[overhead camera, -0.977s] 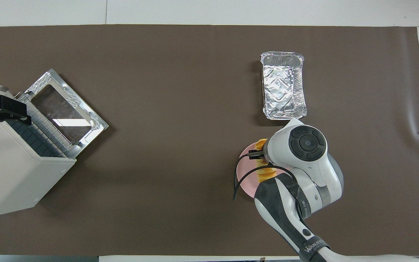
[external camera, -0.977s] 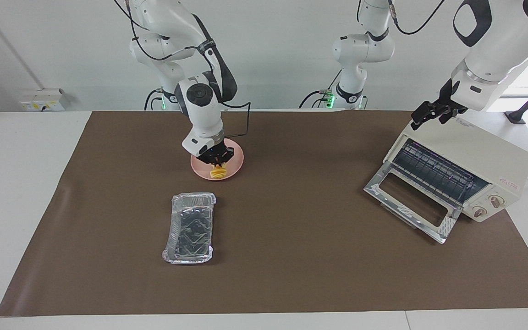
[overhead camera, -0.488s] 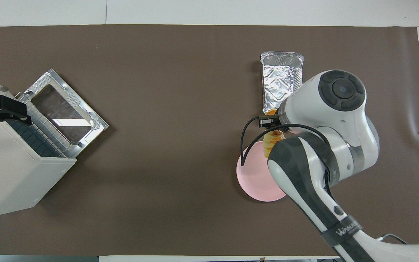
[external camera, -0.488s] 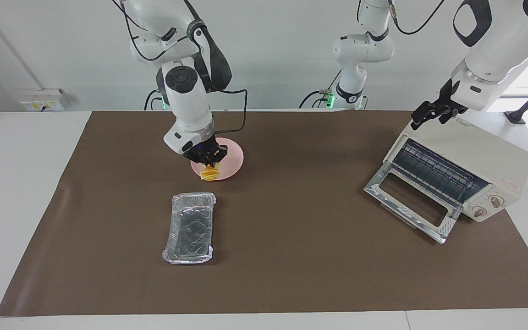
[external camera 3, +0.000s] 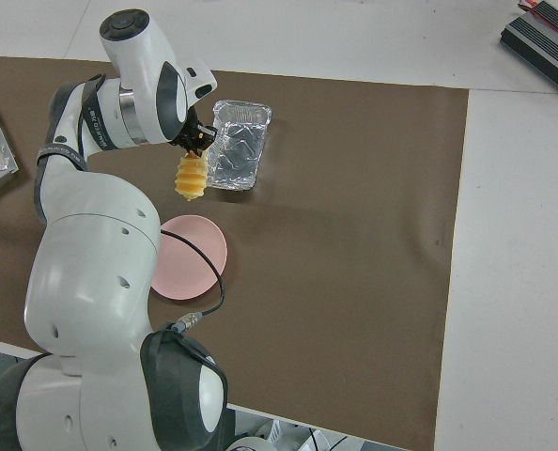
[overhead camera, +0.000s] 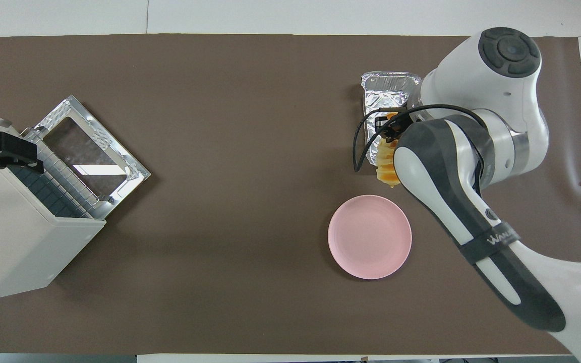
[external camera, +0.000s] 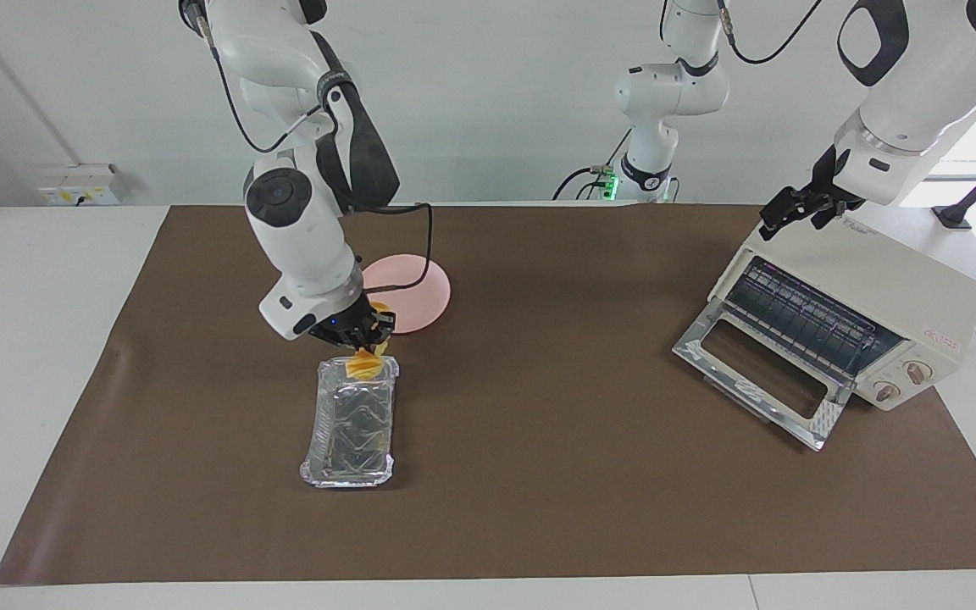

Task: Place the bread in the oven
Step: 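Lift the bread with the right gripper and carry it to the foil tray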

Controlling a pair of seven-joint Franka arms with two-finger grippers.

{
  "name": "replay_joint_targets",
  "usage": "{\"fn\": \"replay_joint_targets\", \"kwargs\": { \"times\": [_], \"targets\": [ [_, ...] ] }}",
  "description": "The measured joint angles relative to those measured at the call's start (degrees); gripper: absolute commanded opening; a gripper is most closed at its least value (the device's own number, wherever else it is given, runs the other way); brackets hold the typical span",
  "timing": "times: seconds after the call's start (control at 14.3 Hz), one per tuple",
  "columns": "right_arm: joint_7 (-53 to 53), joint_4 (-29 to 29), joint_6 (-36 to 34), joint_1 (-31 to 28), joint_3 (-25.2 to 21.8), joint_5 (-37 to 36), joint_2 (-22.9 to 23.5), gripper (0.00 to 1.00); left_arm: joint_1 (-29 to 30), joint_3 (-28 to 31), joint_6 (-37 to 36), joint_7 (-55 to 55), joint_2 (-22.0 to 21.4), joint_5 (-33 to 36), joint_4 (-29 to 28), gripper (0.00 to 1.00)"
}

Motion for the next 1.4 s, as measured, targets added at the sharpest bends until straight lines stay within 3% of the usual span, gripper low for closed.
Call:
{"fn": "replay_joint_targets", "kwargs": {
  "times": [0.21,0.42,0.84,1.19,1.26,1.33,1.4],
  "targets": [
    [-2.3,7.4,-0.7,-0.4,-0.8,-1.1,7.3,0.00,0.0,0.0,0.0,0.0,0.0,0.0,0.0,1.00],
    [-3.7,12.2,-0.9,-0.4,-1.6,-1.2,11.7,0.00,0.0,0.0,0.0,0.0,0.0,0.0,0.0,1.00],
    [-4.8,14.1,0.9,-0.4,-1.7,-1.5,15.6,0.00,0.0,0.0,0.0,0.0,0.0,0.0,0.0,1.00],
    [-5.6,14.1,4.0,-0.3,-1.7,-1.8,16.1,0.00,0.0,0.0,0.0,0.0,0.0,0.0,0.0,1.00],
    [-5.6,14.1,4.0,-0.3,-1.7,-1.8,16.1,0.70,0.0,0.0,0.0,0.0,0.0,0.0,0.0,1.00],
    [-5.6,14.1,4.0,-0.3,-1.7,-1.8,16.1,1.00,0.0,0.0,0.0,0.0,0.0,0.0,0.0,1.00],
    [-5.6,14.0,4.0,-0.3,-1.7,-1.8,16.1,1.00,0.0,0.0,0.0,0.0,0.0,0.0,0.0,1.00]
  ]
}}
